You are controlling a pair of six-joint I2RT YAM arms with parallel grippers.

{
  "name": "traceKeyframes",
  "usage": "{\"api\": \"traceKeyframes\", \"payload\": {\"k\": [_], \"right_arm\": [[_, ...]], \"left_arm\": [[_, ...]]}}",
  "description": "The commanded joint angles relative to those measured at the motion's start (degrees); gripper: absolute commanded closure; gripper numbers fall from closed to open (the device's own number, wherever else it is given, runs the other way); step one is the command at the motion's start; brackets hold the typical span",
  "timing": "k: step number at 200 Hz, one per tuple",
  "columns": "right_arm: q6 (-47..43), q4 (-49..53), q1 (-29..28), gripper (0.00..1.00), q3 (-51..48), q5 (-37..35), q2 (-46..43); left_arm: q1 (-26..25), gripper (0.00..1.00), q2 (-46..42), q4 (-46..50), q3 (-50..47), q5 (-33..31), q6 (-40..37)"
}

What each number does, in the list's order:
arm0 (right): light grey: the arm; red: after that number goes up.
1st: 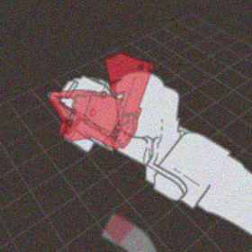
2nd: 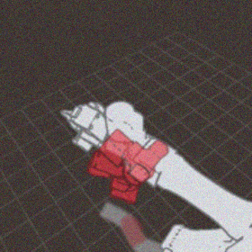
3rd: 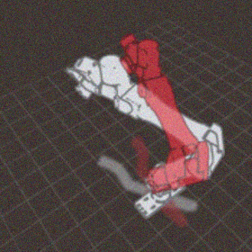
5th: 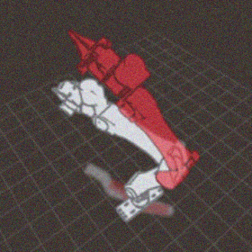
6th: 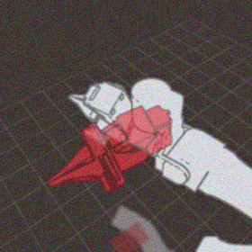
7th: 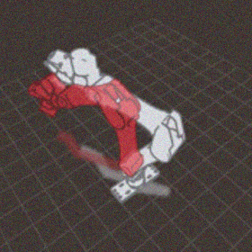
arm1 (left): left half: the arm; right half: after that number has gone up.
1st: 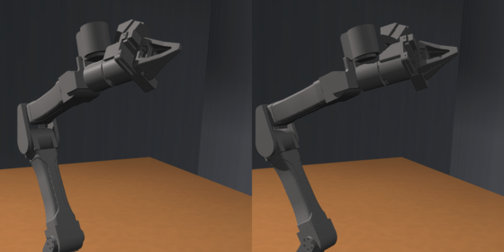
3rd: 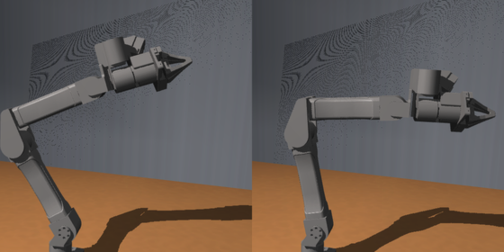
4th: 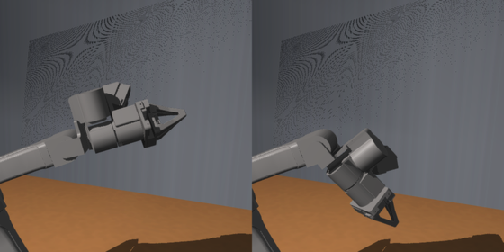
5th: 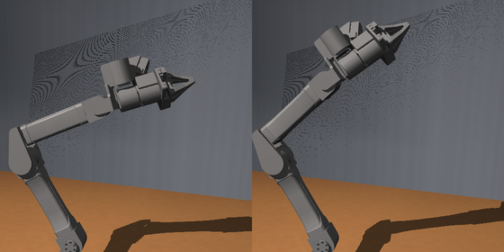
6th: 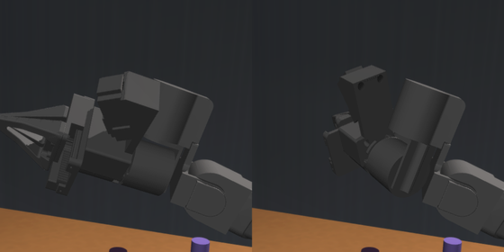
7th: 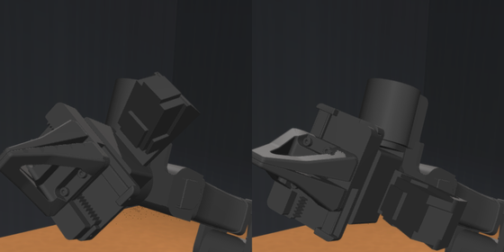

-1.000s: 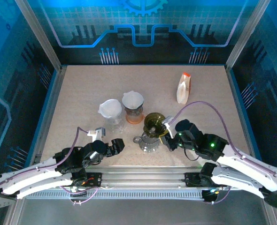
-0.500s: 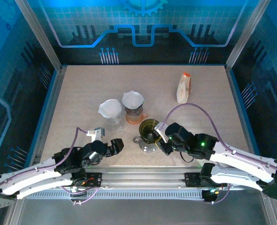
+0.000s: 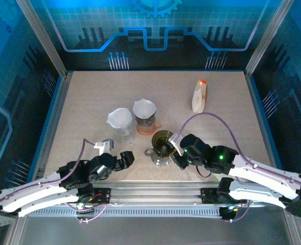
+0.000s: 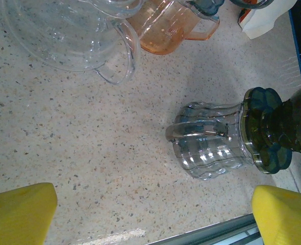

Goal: Place the coffee filter in the dripper

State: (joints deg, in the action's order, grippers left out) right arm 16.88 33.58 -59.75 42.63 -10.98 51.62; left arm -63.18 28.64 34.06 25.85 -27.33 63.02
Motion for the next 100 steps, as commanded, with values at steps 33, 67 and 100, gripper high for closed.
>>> {"api": "traceKeyframes", "payload": {"k": [33,67,100], "right_arm": [[1.9,-1.5,-0.9,0.94,-1.1,2.7,0.0],[2.7,-1.4,-0.8,0.83,-1.8,2.2,0.1],[3.1,-1.2,-0.8,0.48,-1.9,1.2,-1.5]], "left_arm": [[-0.5,0.01,-0.6,0.6,-0.8,-2.0,0.7],[-0.4,0.01,-0.5,0.6,-1.2,-1.8,1.2],[-0.4,0.01,-0.5,0.0,-1.1,-1.5,1.2]]}}
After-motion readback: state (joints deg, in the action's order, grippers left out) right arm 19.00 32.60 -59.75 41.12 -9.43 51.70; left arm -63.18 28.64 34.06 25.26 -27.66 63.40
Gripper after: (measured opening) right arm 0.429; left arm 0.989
